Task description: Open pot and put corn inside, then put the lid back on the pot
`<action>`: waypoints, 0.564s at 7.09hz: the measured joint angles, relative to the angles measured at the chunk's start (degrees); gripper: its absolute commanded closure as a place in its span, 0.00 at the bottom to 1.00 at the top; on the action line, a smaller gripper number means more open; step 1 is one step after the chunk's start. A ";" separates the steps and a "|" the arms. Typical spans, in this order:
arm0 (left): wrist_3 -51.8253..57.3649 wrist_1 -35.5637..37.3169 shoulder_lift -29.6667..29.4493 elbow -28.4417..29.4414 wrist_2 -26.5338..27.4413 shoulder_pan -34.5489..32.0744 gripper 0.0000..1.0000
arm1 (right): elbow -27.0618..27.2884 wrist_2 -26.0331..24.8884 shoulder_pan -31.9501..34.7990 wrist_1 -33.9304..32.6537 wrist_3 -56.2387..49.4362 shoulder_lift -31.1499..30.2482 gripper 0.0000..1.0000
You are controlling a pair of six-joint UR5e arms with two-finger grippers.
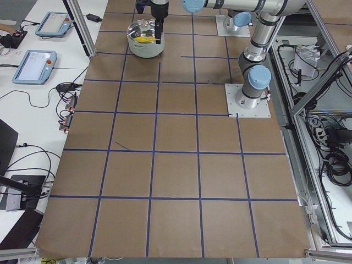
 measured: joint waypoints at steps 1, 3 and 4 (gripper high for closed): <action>-0.03 0.03 0.01 0.01 -0.01 0.00 0.00 | 3.63 0.02 -0.52 0.06 -0.28 -2.78 0.00; -0.08 0.05 0.01 0.00 -0.01 0.00 0.00 | 7.87 -0.20 -0.70 -0.44 -0.42 -5.93 0.00; -0.09 0.05 0.01 -0.01 -0.01 0.00 0.00 | 8.37 -0.25 -0.73 -0.53 -0.42 -6.15 0.00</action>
